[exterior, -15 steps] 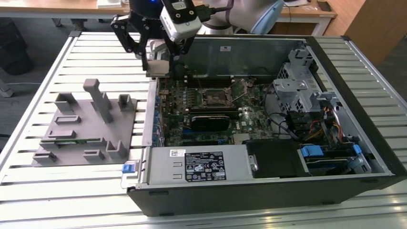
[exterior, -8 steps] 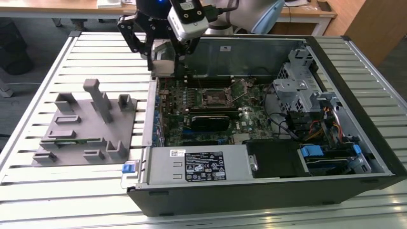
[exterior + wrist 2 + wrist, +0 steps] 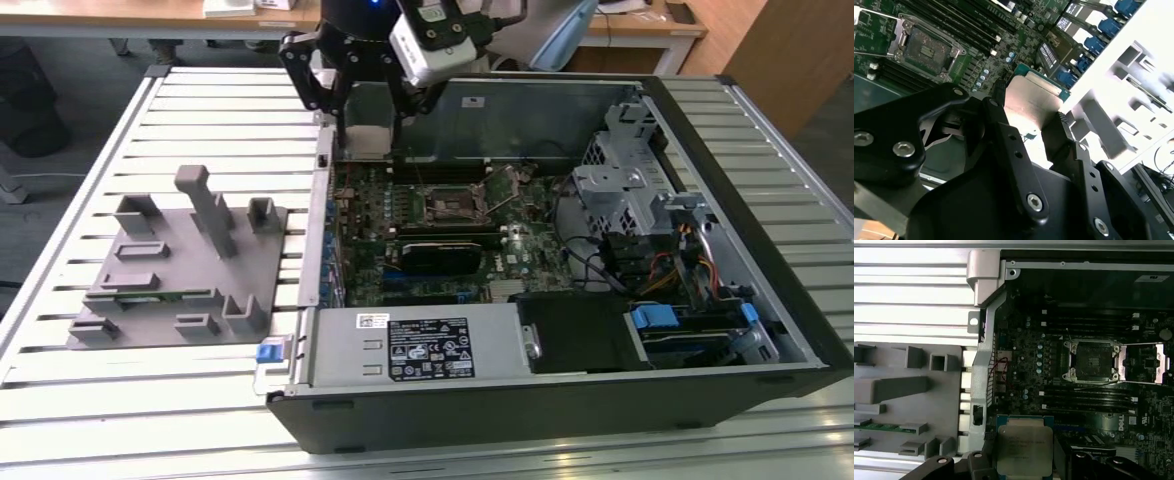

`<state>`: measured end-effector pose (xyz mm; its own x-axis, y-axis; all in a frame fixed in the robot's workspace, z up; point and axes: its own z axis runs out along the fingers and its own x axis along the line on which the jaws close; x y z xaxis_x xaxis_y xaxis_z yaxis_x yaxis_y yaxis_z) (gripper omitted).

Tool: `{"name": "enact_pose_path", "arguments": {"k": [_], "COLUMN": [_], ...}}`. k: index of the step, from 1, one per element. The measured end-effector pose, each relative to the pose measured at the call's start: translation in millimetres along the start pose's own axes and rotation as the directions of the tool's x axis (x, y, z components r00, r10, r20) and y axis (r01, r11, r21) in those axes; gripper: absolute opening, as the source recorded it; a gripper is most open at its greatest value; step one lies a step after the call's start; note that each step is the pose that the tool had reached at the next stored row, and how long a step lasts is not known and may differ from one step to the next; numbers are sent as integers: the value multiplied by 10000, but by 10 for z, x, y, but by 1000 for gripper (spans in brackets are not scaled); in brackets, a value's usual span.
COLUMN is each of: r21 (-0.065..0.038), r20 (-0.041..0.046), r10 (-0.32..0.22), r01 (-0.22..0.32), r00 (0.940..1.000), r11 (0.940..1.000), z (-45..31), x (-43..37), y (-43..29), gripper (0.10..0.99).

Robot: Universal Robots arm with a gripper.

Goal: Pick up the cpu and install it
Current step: 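Pick up the cpu and move it towards the insertion slot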

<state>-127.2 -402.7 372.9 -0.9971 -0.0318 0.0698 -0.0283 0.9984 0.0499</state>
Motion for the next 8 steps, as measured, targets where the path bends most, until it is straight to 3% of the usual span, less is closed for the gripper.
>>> {"name": "enact_pose_path", "arguments": {"k": [8], "r21": [-1], "r20": [-9], "r10": [0], "r01": [0], "r00": [10000], "r11": [10000], "z": [-8], "x": [-121], "y": [-3], "gripper": [541]}}
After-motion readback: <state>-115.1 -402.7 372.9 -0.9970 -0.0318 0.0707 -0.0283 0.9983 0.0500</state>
